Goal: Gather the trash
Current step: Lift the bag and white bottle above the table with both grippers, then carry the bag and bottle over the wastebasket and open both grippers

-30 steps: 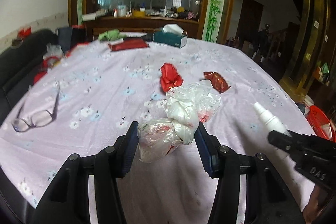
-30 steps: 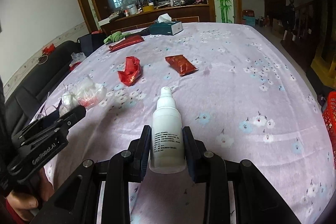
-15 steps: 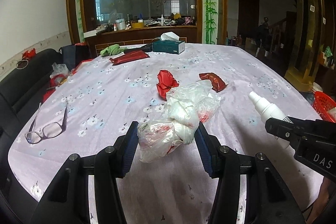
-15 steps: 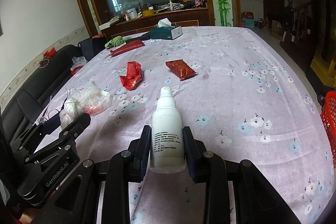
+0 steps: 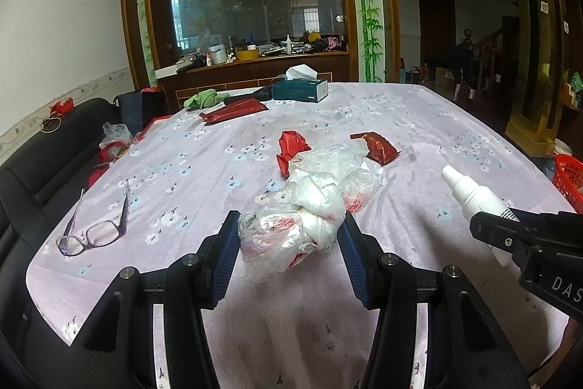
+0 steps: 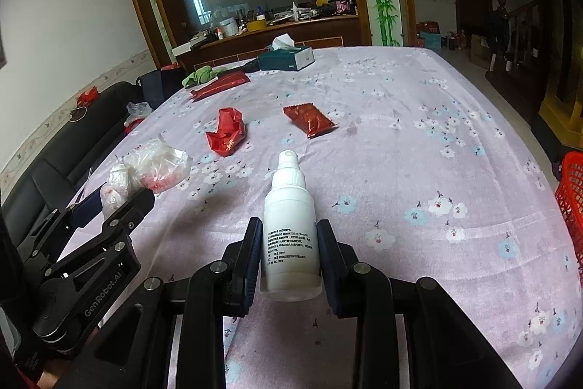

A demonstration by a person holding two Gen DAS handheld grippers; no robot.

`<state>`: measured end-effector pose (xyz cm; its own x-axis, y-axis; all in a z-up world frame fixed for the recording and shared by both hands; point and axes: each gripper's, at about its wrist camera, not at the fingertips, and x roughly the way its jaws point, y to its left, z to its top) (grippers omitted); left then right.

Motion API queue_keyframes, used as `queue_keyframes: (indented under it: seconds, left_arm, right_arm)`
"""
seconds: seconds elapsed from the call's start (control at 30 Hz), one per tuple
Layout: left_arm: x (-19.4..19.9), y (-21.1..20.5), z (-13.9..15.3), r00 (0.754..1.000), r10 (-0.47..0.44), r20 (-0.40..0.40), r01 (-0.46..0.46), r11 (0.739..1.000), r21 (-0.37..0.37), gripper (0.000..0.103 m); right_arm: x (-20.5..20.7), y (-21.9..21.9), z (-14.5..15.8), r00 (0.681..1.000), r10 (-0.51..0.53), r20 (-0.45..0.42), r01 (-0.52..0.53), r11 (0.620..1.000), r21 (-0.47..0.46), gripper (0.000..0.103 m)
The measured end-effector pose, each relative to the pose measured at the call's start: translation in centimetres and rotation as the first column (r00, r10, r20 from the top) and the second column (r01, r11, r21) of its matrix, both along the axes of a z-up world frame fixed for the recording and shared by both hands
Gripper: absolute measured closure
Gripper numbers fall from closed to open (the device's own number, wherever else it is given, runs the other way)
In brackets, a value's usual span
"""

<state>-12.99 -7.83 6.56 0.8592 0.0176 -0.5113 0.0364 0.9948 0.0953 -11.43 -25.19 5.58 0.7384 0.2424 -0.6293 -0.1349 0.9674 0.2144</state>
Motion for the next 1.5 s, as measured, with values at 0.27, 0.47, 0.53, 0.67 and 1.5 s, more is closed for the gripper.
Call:
queue_keyframes:
  seconds: [0.27, 0.47, 0.53, 0.67, 1.5]
  left_arm:
    - [0.0, -0.7, 0.1, 1.000, 0.011, 0.027, -0.011, 1.000, 0.026, 0.051]
    - [0.0, -0.8, 0.0, 1.000, 0.007, 0.029, -0.008, 0.999, 0.033, 0.051]
    - [0.0, -0.8, 0.0, 1.000, 0.005, 0.025, -0.006, 1.000, 0.030, 0.051]
    - [0.0, -0.7, 0.1, 1.000, -0.007, 0.012, 0.007, 1.000, 0.014, 0.051]
    - [1.9, -22.4, 5.3, 0.744, -0.645, -0.173, 0.604, 0.761, -0.240, 0.051]
  right_arm:
    - [-0.3, -0.5, 0.6, 0.999, -0.023, 0.026, 0.023, 1.000, 0.003, 0.071]
    - [-0.1, -0.4, 0.5, 1.000, -0.017, 0.020, 0.017, 1.000, 0.011, 0.071]
    - [-0.1, -0.3, 0.5, 1.000, -0.017, 0.018, 0.017, 1.000, 0.007, 0.071]
    - [0.1, -0.5, 0.3, 1.000, -0.016, 0.009, 0.015, 1.000, 0.014, 0.071]
    - [-7.1, -27.1, 4.6, 0.860, -0.508, 0.040, 0.486, 0.842, 0.233, 0.071]
